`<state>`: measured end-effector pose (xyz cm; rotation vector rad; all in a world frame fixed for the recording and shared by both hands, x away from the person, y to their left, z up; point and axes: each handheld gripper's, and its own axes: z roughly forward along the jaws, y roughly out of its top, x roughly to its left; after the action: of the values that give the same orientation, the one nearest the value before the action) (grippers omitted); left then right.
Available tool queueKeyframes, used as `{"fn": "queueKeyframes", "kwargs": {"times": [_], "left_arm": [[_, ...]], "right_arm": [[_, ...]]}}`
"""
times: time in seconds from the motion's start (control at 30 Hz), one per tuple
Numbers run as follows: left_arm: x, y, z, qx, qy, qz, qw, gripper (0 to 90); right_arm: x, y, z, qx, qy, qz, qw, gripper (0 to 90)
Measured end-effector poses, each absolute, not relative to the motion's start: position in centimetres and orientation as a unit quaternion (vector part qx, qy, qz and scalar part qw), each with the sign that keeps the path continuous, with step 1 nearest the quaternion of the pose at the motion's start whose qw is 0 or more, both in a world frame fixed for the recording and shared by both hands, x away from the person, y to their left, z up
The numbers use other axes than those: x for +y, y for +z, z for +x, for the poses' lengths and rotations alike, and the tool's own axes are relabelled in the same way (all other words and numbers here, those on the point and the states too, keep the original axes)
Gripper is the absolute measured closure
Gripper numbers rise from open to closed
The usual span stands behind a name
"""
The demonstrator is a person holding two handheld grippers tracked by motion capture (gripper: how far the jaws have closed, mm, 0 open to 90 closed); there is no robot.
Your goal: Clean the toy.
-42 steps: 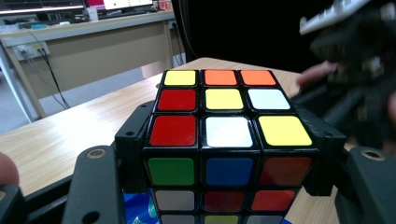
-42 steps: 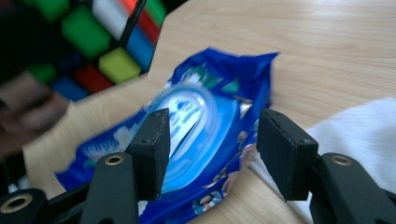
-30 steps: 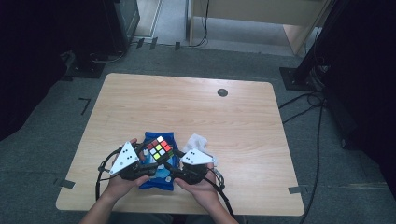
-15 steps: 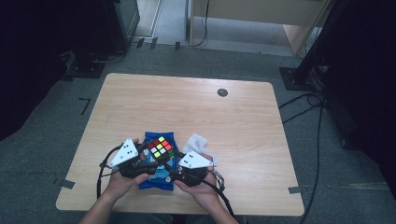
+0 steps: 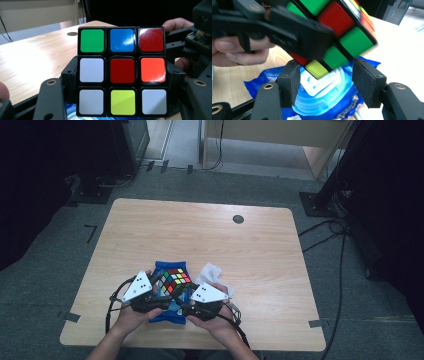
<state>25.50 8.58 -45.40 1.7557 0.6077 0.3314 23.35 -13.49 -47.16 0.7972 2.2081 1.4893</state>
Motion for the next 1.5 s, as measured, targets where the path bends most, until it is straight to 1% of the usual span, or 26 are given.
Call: {"fn": "queueKeyframes", "kwargs": {"times": [0.1, 0.2, 0.4, 0.5, 0.6, 0.7, 0.77, 0.87, 0.9, 1.0, 1.1, 1.17, 1.2, 1.3, 1.4, 1.43, 1.47, 1.5], "left_arm": [[8.8, -45.4, 25.7, 0.266, 0.130, 0.749, 0.593, 33.9], [8.6, -45.5, 25.7, 0.260, 0.123, 0.755, 0.590, 33.9], [8.0, -45.6, 25.4, 0.262, 0.139, 0.759, 0.580, 33.8], [8.0, -45.5, 25.4, 0.267, 0.135, 0.755, 0.584, 33.7], [7.7, -45.7, 25.5, 0.269, 0.131, 0.762, 0.575, 33.0], [7.8, -45.7, 25.3, 0.269, 0.140, 0.758, 0.577, 33.3], [7.9, -45.6, 25.3, 0.265, 0.145, 0.757, 0.579, 33.6], [8.7, -45.4, 25.5, 0.274, 0.142, 0.745, 0.591, 33.7], [8.9, -45.4, 25.6, 0.276, 0.144, 0.744, 0.591, 33.7], [9.4, -45.3, 25.9, 0.285, 0.152, 0.742, 0.588, 33.7], [9.7, -45.4, 26.1, 0.291, 0.153, 0.741, 0.586, 33.7], [9.6, -45.4, 26.0, 0.291, 0.155, 0.742, 0.584, 33.7], [9.6, -45.4, 26.0, 0.290, 0.156, 0.743, 0.583, 33.7], [9.6, -45.5, 26.0, 0.287, 0.158, 0.746, 0.580, 33.7], [9.6, -45.5, 26.1, 0.289, 0.158, 0.747, 0.578, 33.7], [9.6, -45.5, 26.2, 0.290, 0.157, 0.747, 0.577, 33.7], [9.6, -45.6, 26.2, 0.290, 0.158, 0.747, 0.577, 33.7], [9.6, -45.6, 26.2, 0.290, 0.158, 0.748, 0.576, 33.7]], "right_arm": [[-13.7, -47.2, 23.5, 0.777, 0.534, 0.289, 0.167, 46.2], [-13.3, -47.0, 23.1, 0.780, 0.532, 0.278, 0.175, 47.4], [-13.0, -46.9, 22.8, 0.783, 0.525, 0.276, 0.188, 46.8], [-13.0, -46.8, 22.7, 0.779, 0.528, 0.279, 0.190, 46.7], [-13.1, -46.6, 22.6, 0.775, 0.534, 0.276, 0.194, 46.7], [-13.1, -46.5, 22.6, 0.775, 0.536, 0.270, 0.198, 46.8], [-13.1, -46.5, 22.6, 0.775, 0.539, 0.266, 0.193, 46.9], [-13.4, -46.3, 22.8, 0.777, 0.536, 0.267, 0.195, 44.7], [-13.8, -46.3, 23.1, 0.775, 0.537, 0.270, 0.193, 42.5], [-14.8, -46.3, 23.8, 0.769, 0.529, 0.297, 0.201, 42.6], [-16.8, -46.5, 24.9, 0.753, 0.523, 0.343, 0.204, 43.1], [-18.2, -46.9, 25.8, 0.749, 0.495, 0.381, 0.222, 44.0], [-18.7, -47.0, 26.2, 0.748, 0.484, 0.395, 0.223, 44.5], [-20.7, -48.1, 27.5, 0.741, 0.454, 0.447, 0.212, 46.6], [-21.6, -49.2, 28.2, 0.752, 0.425, 0.458, 0.211, 48.6], [-21.8, -49.6, 28.3, 0.754, 0.419, 0.463, 0.202, 49.5], [-21.9, -49.9, 28.4, 0.754, 0.409, 0.470, 0.208, 51.7], [-22.1, -50.2, 28.5, 0.749, 0.396, 0.481, 0.224, 52.2]]}}
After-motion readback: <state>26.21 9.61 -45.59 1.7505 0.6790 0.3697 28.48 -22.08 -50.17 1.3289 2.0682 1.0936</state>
